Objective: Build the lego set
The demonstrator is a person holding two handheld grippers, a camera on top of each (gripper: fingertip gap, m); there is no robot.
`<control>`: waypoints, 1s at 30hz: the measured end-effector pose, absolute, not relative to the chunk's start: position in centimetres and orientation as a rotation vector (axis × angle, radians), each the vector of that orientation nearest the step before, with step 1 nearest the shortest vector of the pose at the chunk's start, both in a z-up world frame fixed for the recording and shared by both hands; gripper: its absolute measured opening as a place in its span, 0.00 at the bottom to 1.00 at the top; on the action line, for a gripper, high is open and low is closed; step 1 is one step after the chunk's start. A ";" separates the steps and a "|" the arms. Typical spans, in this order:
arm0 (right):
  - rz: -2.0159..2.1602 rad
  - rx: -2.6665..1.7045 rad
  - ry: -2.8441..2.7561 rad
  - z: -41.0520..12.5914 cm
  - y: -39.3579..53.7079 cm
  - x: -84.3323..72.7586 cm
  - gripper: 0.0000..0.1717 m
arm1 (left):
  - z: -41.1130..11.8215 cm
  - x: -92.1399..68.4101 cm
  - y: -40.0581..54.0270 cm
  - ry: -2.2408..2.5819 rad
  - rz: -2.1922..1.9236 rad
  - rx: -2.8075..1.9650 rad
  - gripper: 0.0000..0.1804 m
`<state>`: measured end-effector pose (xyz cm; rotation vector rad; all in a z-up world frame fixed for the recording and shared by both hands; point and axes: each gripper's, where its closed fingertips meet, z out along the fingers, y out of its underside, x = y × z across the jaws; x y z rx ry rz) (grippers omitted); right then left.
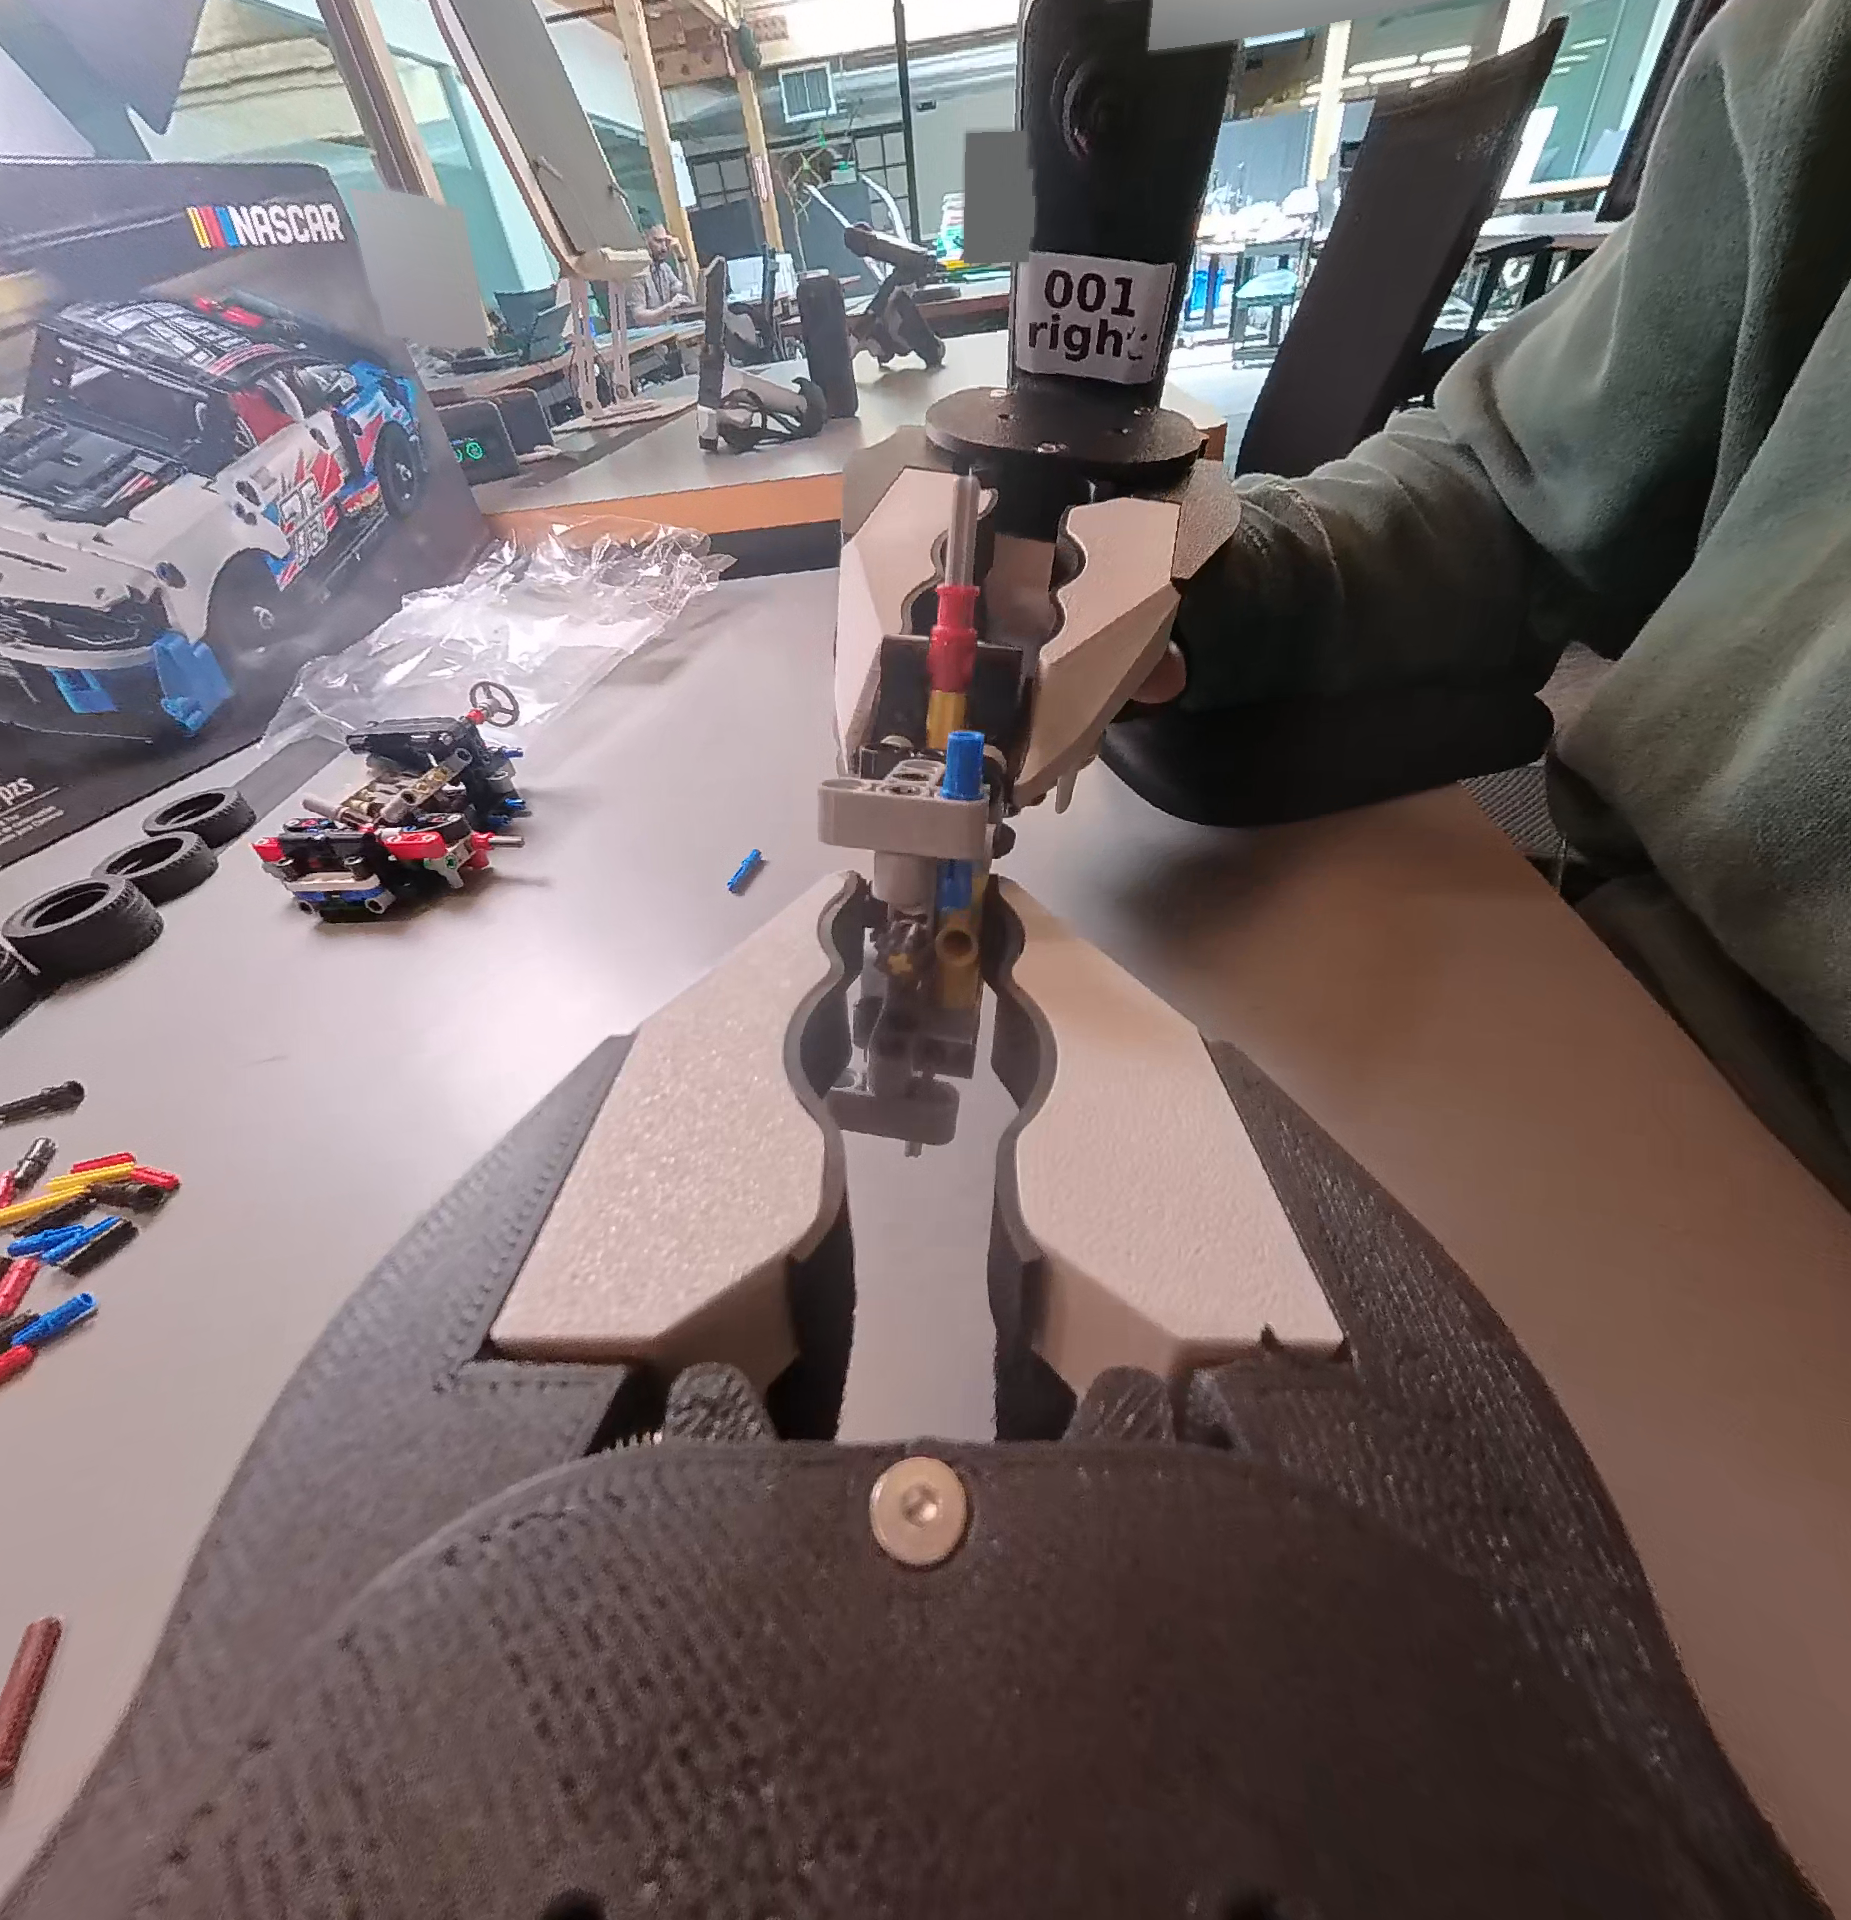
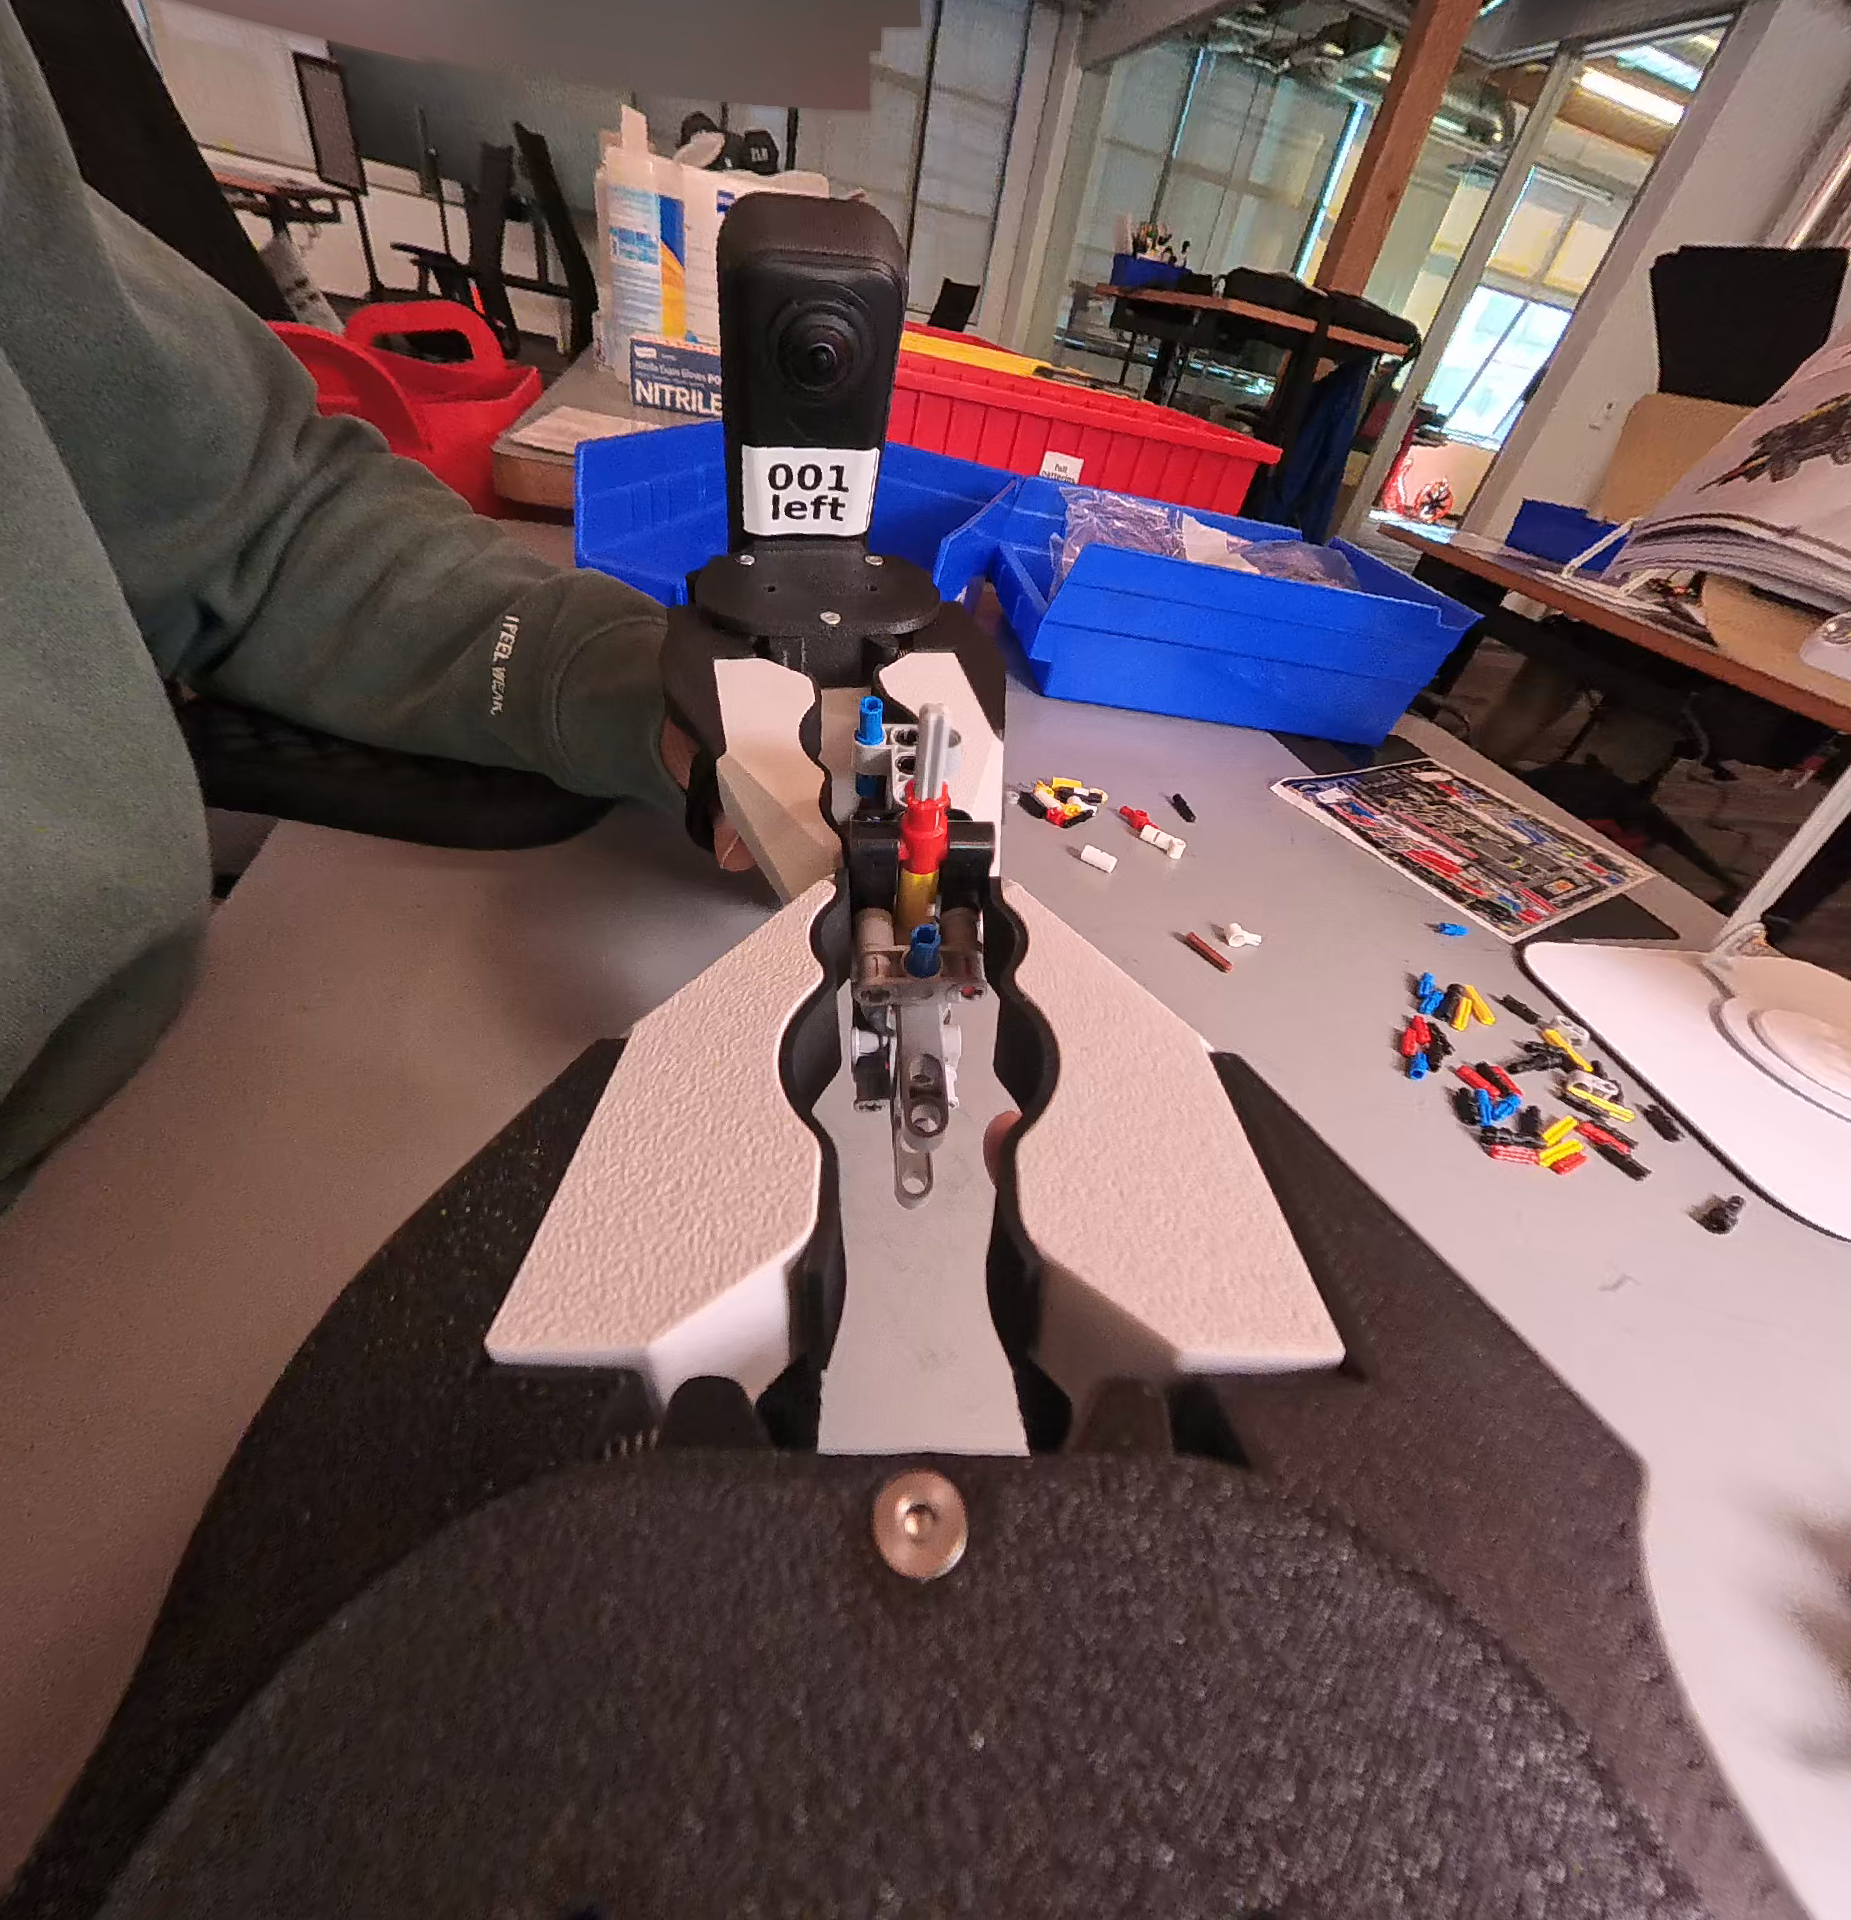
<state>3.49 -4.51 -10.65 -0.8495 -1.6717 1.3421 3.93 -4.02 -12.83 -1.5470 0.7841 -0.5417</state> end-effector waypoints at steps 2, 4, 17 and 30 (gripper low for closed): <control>1.380 -0.870 -1.661 -10.5 -4.5 3.5 0.13 | -12.7 3.9 -4.0 0.769 -0.565 -1.550 0.11; 1.436 -0.909 -1.644 -10.4 -4.3 3.4 0.13 | -12.4 3.9 -4.0 0.747 -0.594 -1.556 0.11; 1.819 -1.149 -1.516 -10.1 -3.7 3.0 0.13 | -11.1 3.5 -4.0 0.642 -0.712 -1.554 0.11; 1.371 -0.878 -1.641 -10.4 -4.4 3.2 0.13 | -12.4 3.4 -3.9 0.755 -0.553 -1.539 0.11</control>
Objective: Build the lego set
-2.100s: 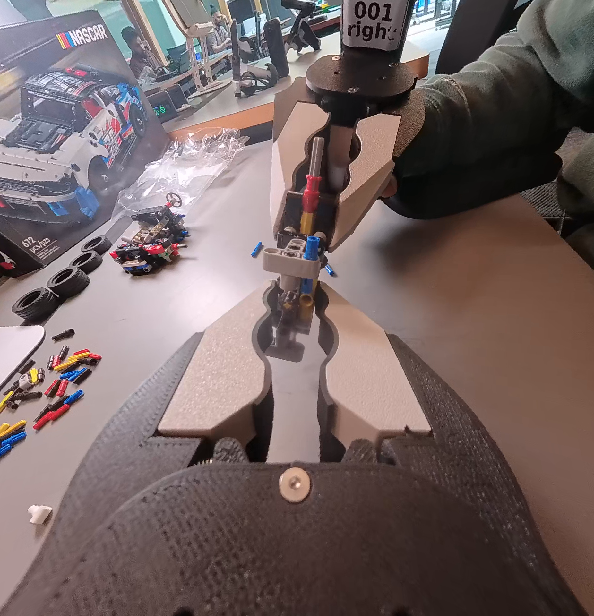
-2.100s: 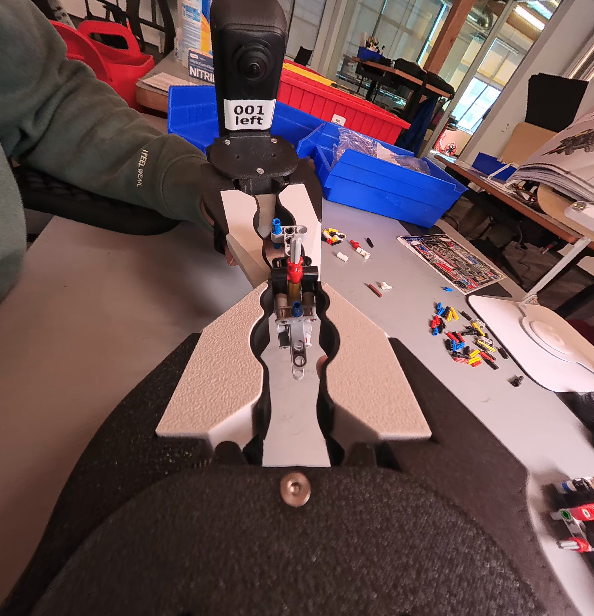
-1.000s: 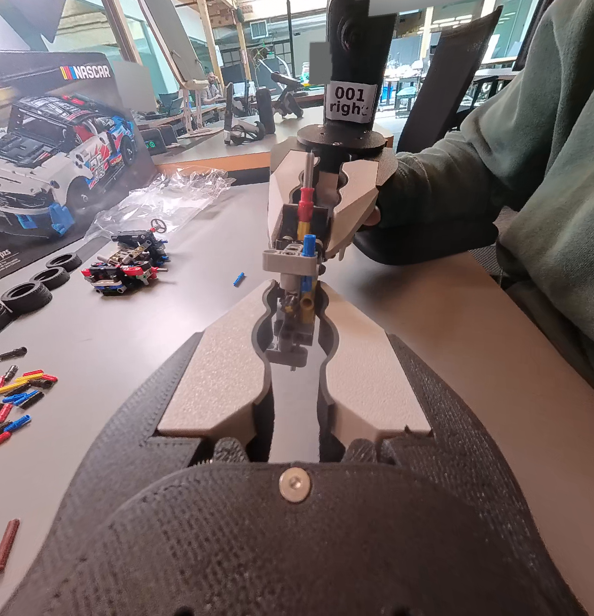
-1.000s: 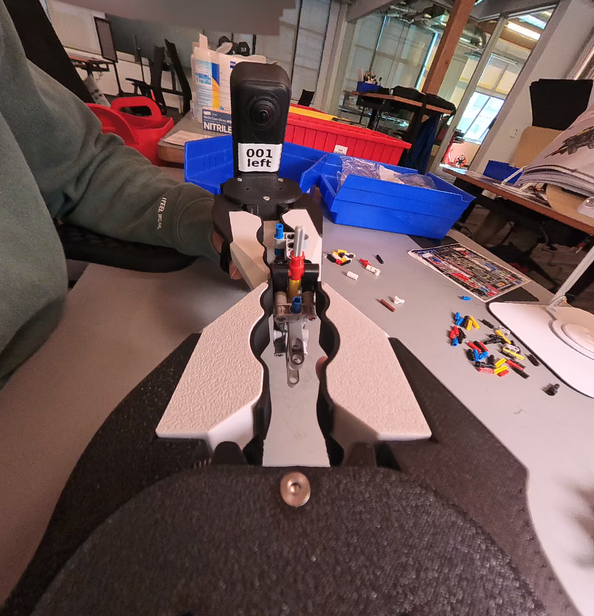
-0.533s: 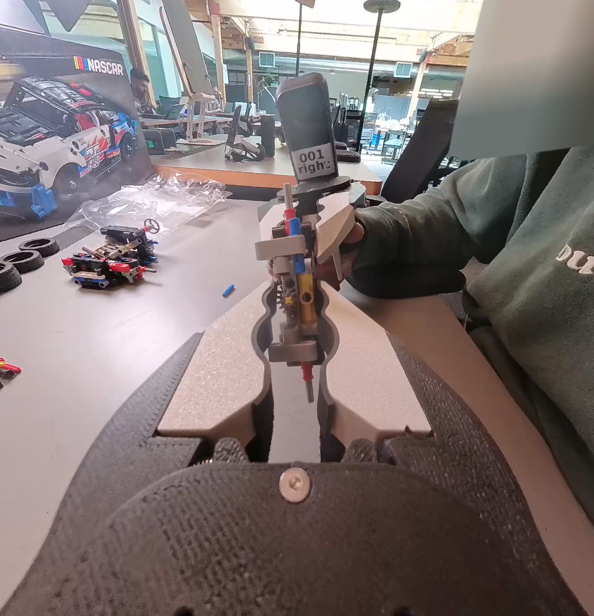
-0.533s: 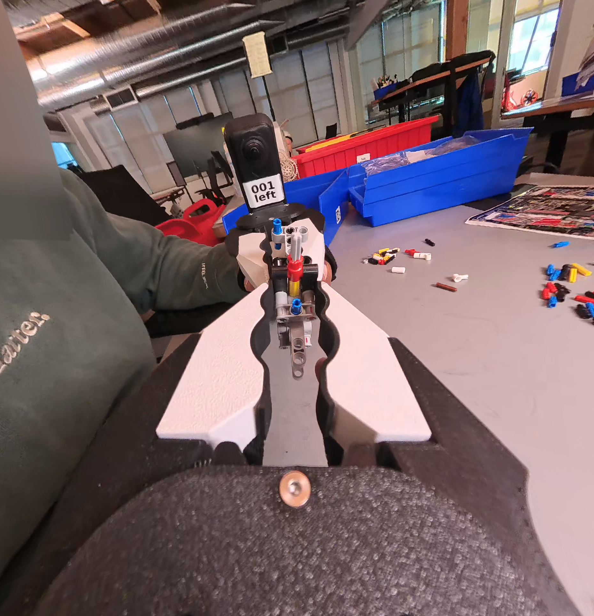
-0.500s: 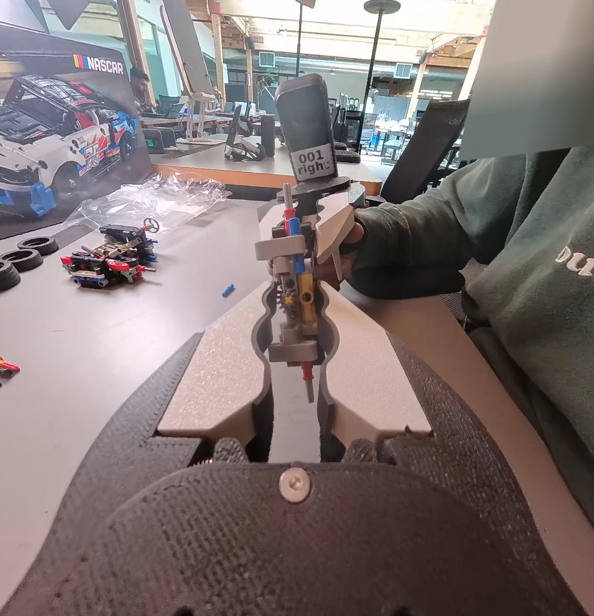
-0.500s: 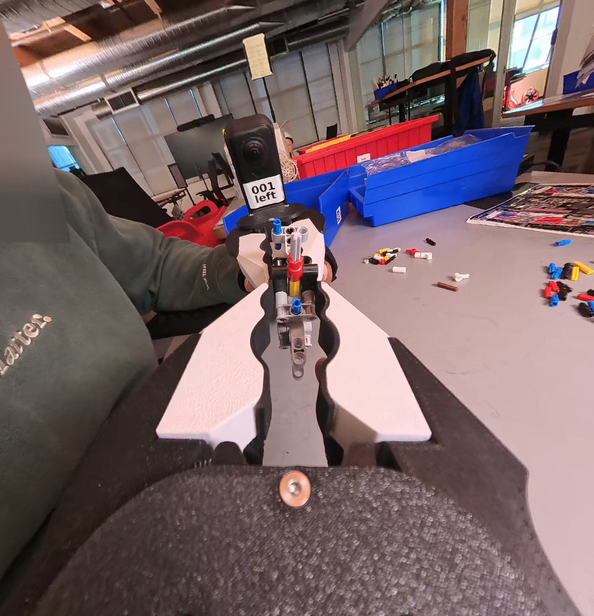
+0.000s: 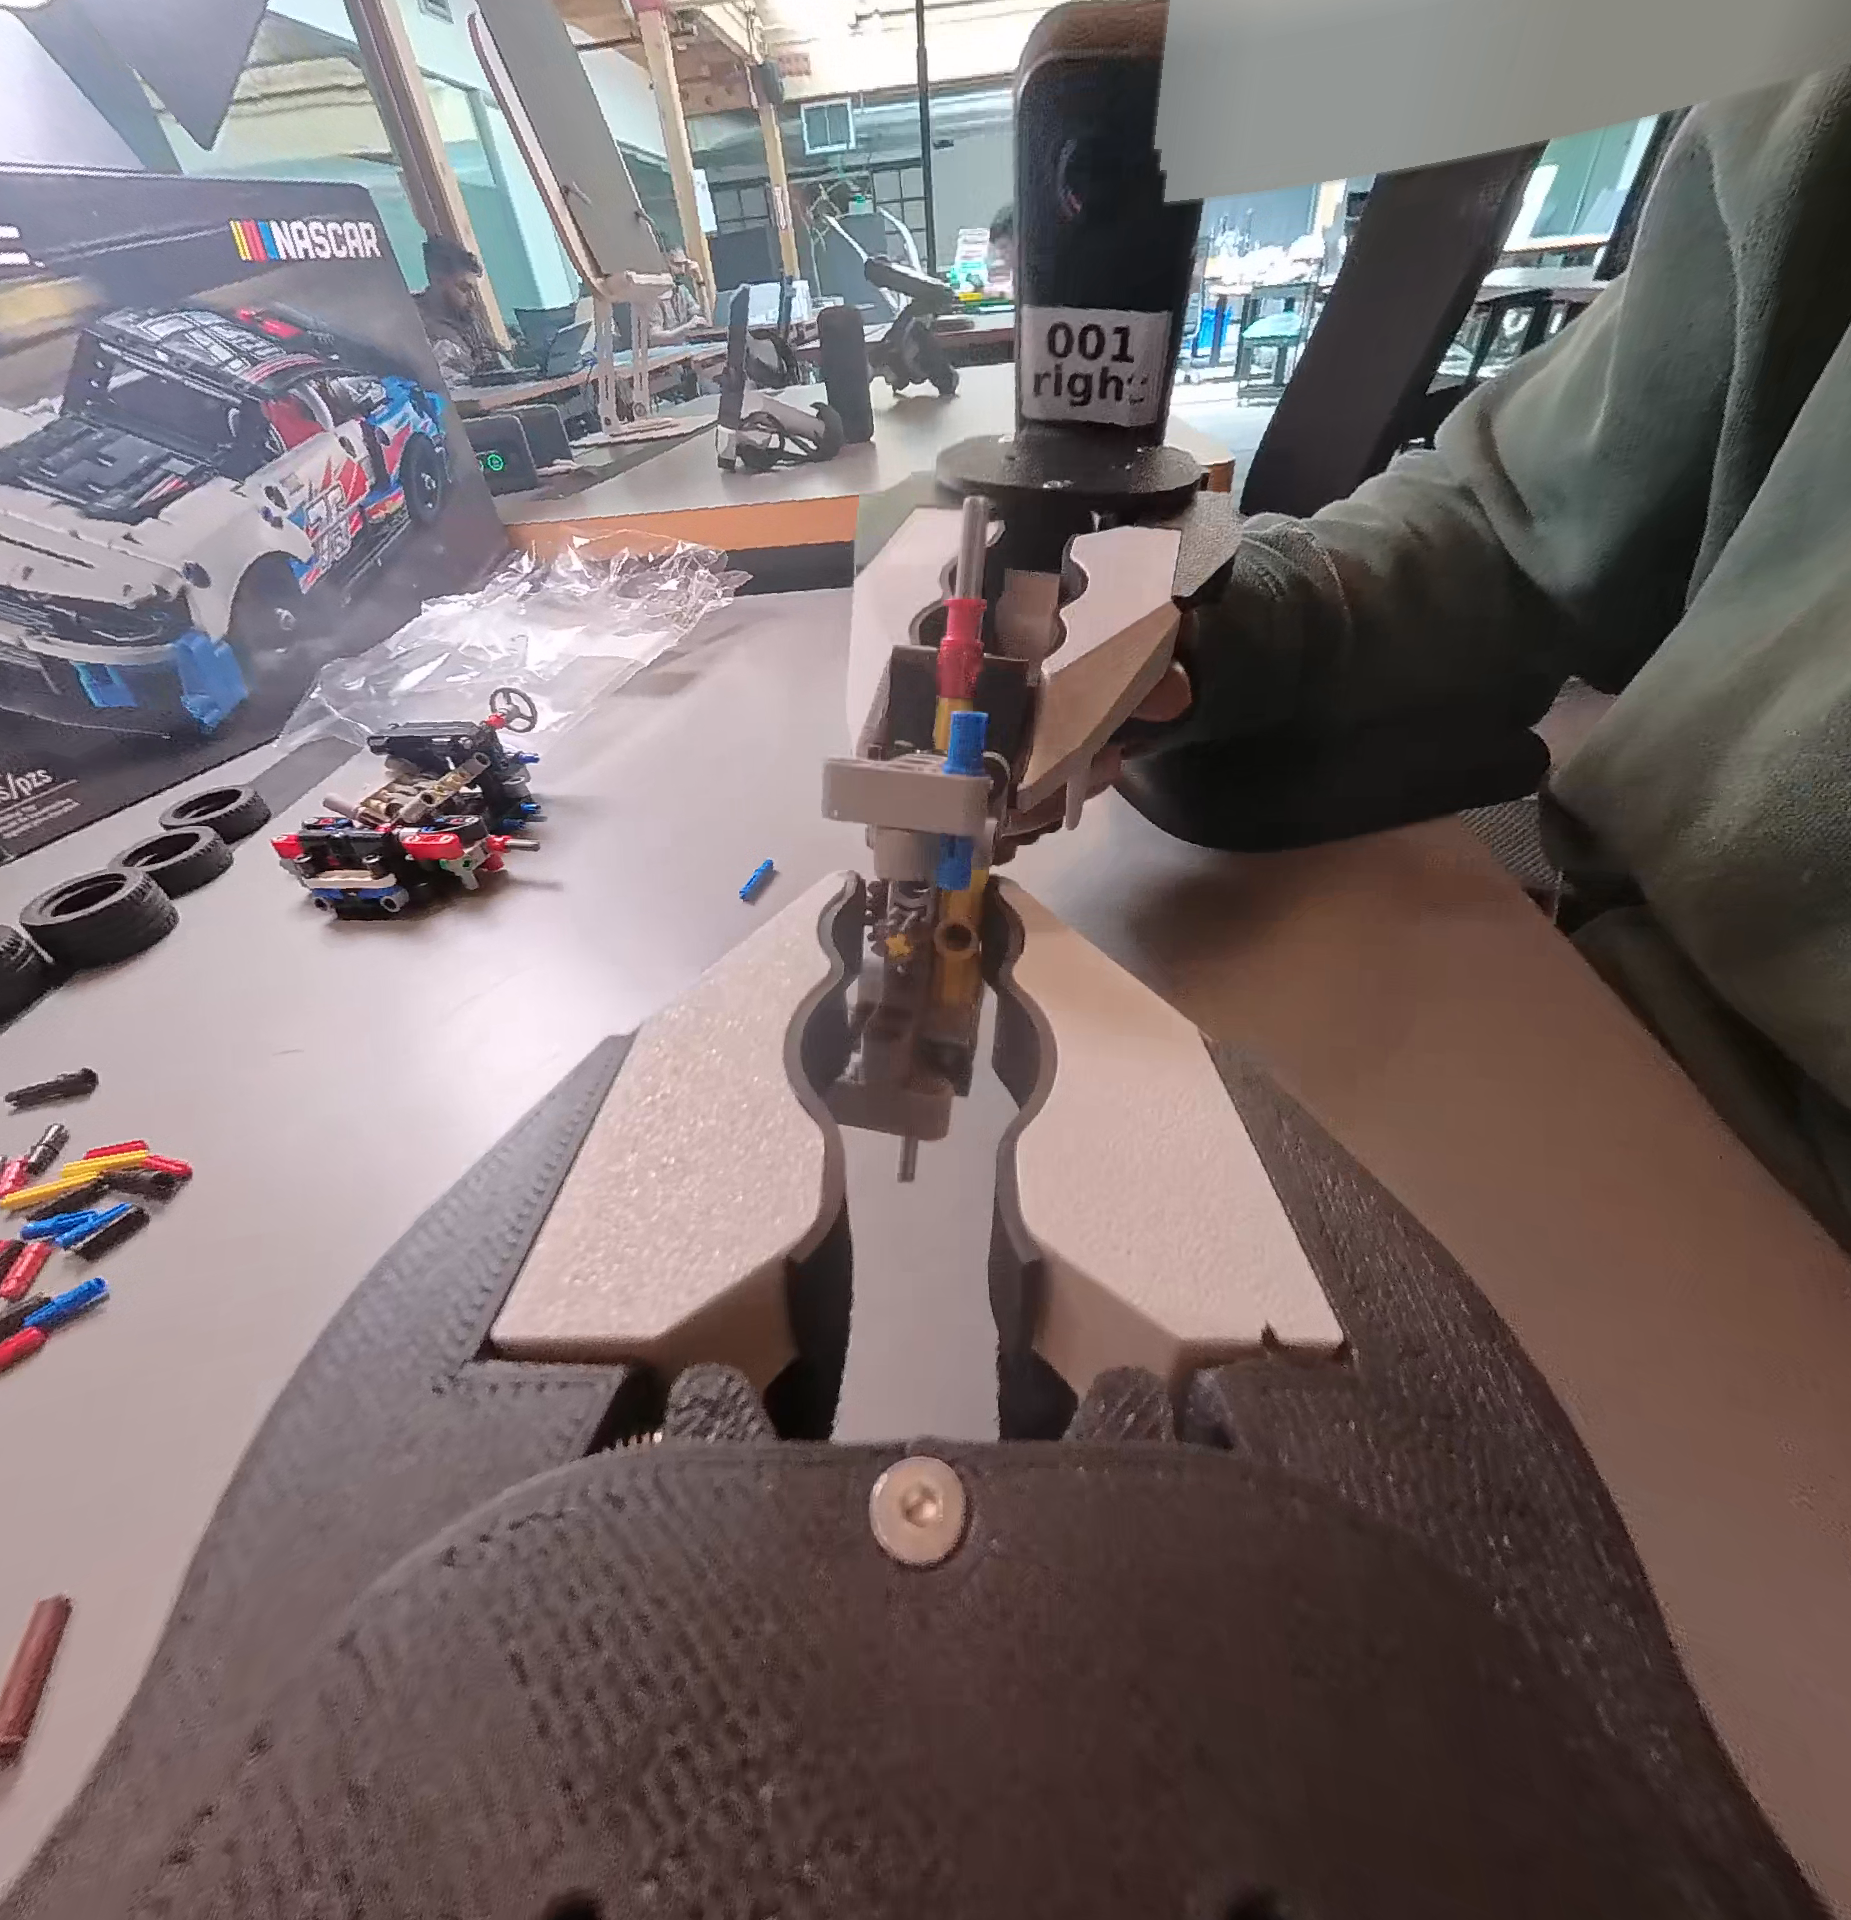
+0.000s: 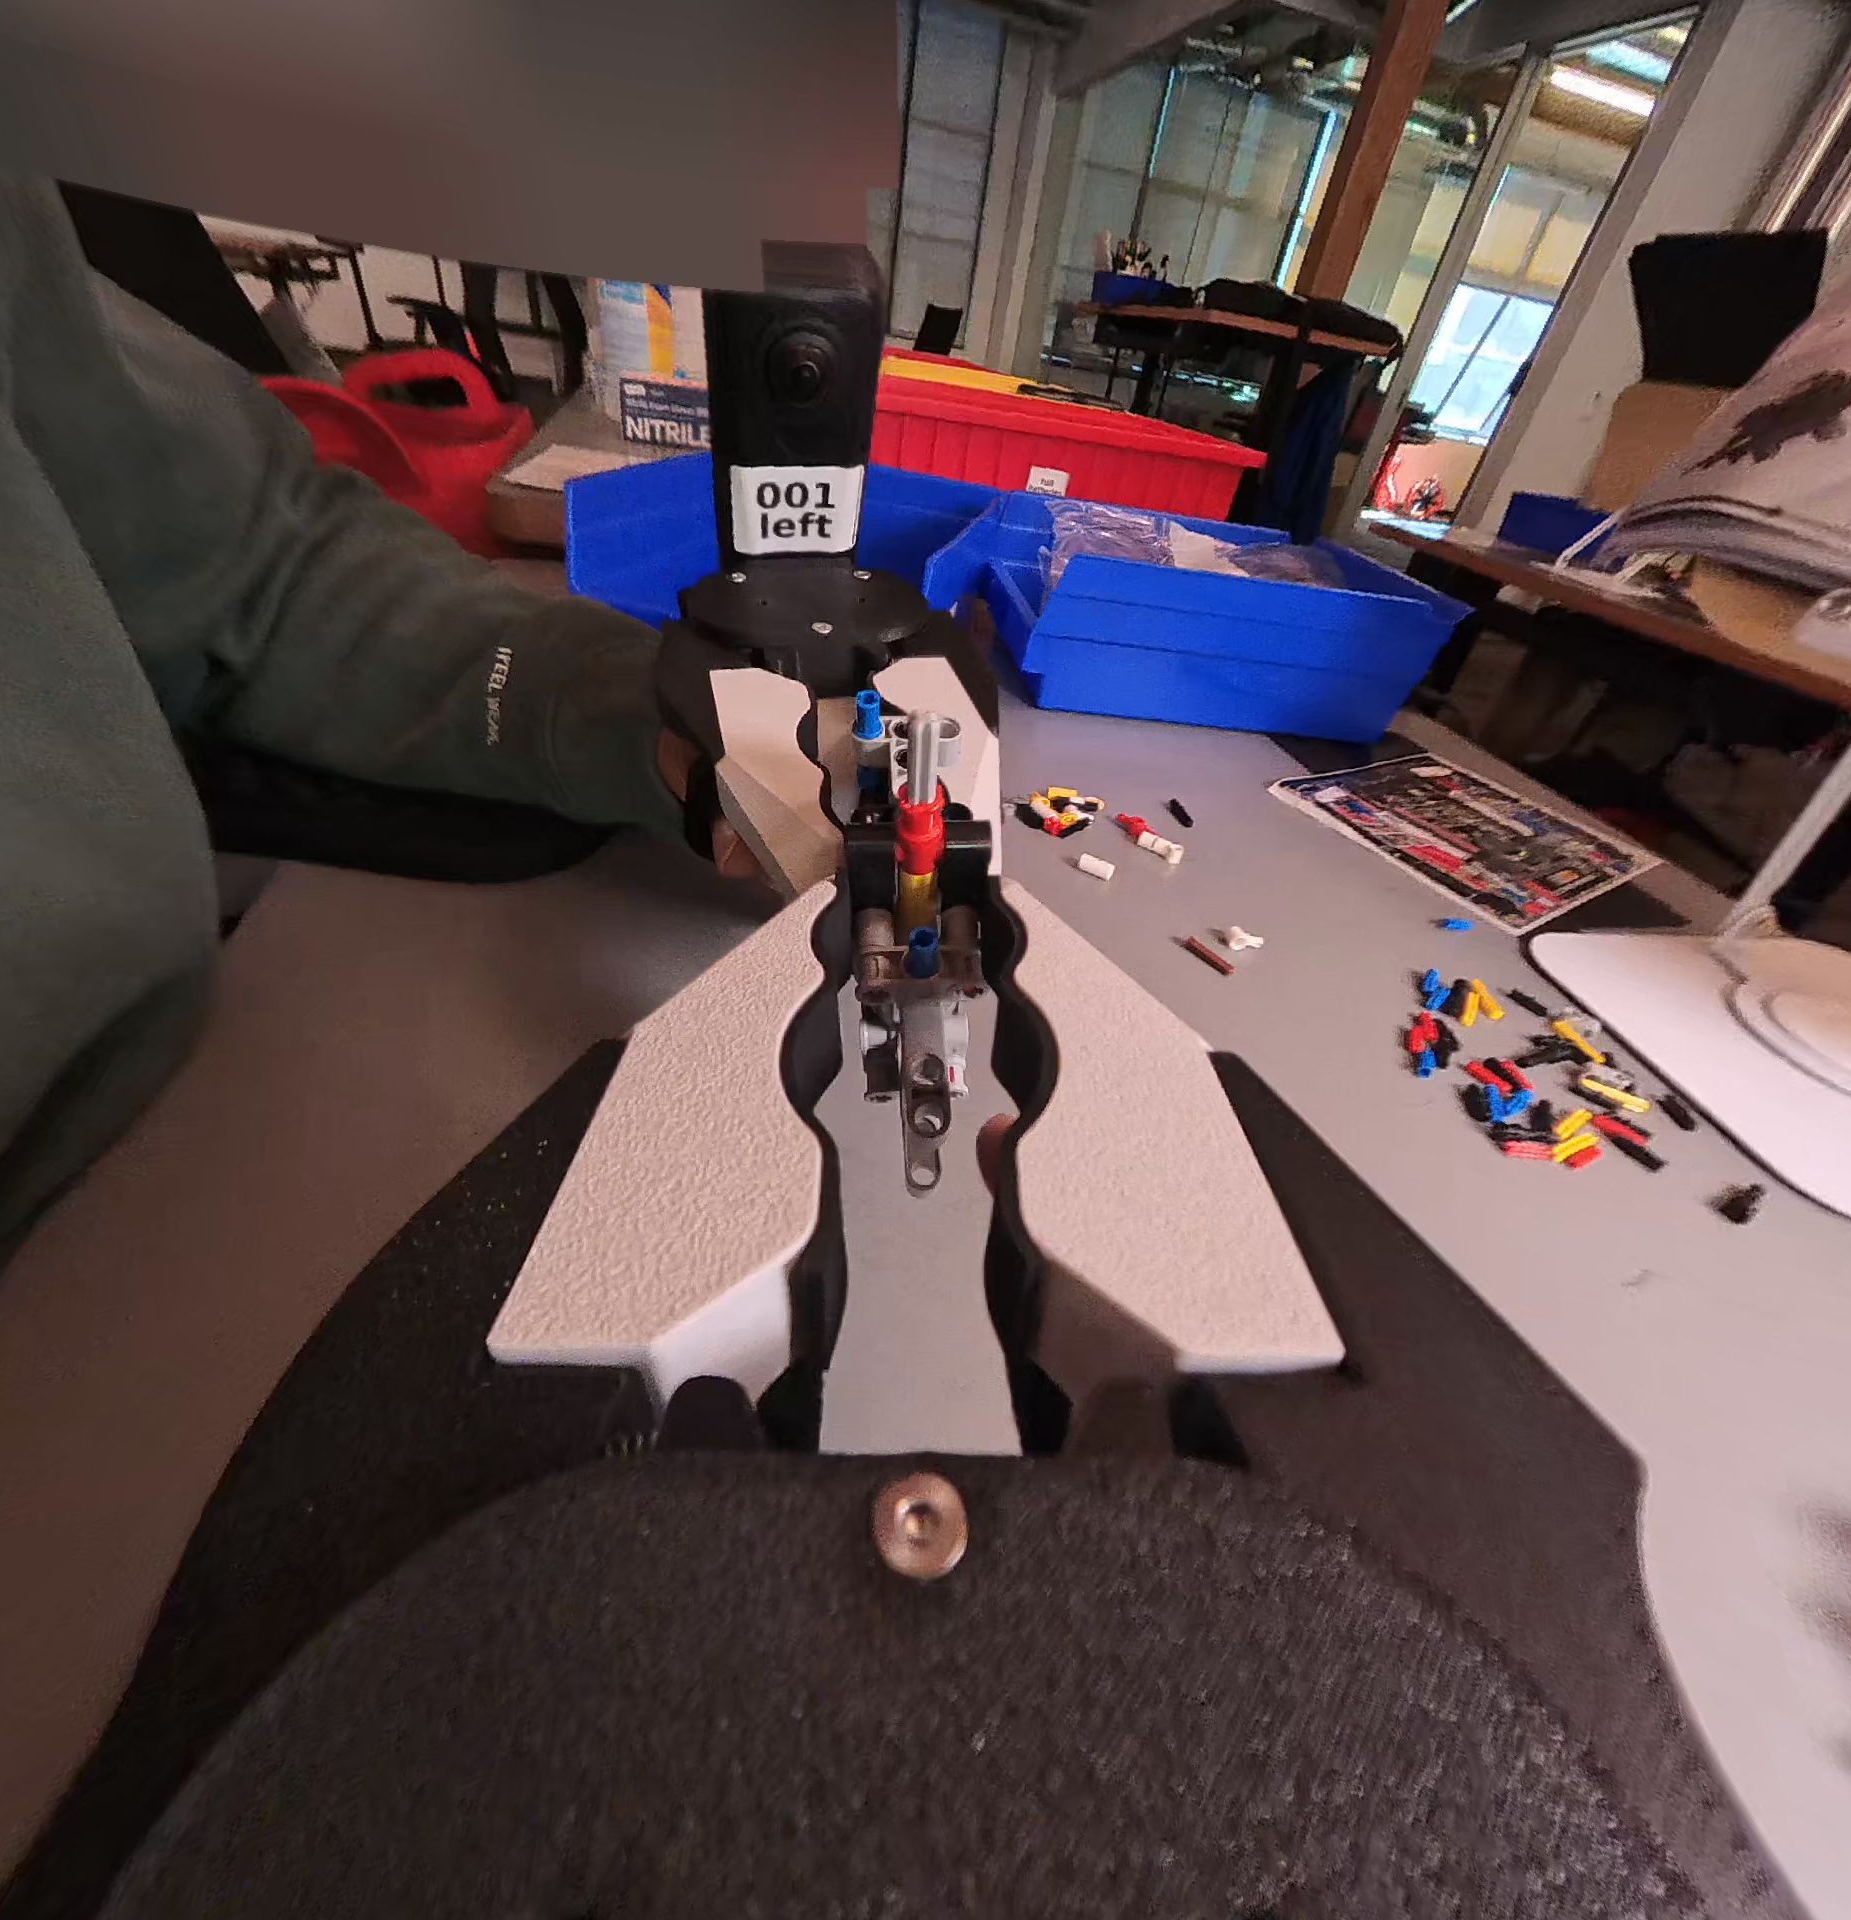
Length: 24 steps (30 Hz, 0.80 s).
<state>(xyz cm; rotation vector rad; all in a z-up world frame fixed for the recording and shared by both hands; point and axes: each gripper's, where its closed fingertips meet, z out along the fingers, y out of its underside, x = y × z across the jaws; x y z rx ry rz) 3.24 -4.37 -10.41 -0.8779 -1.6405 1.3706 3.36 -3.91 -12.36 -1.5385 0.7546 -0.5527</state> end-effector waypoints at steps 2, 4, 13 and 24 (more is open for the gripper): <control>1.326 -0.846 -1.650 -10.4 -4.4 3.3 0.13 | -12.4 3.4 -3.9 0.761 -0.547 -1.536 0.11; 1.288 -0.821 -1.661 -10.4 -4.5 3.4 0.13 | -12.5 3.4 -3.9 0.768 -0.541 -1.535 0.11; 1.139 -0.724 -1.695 -10.4 -4.9 3.6 0.13 | -12.8 3.6 -4.0 0.795 -0.518 -1.527 0.12; 1.151 -0.743 -1.696 -10.6 -4.7 3.6 0.13 | -13.1 3.5 -3.8 0.793 -0.503 -1.543 0.12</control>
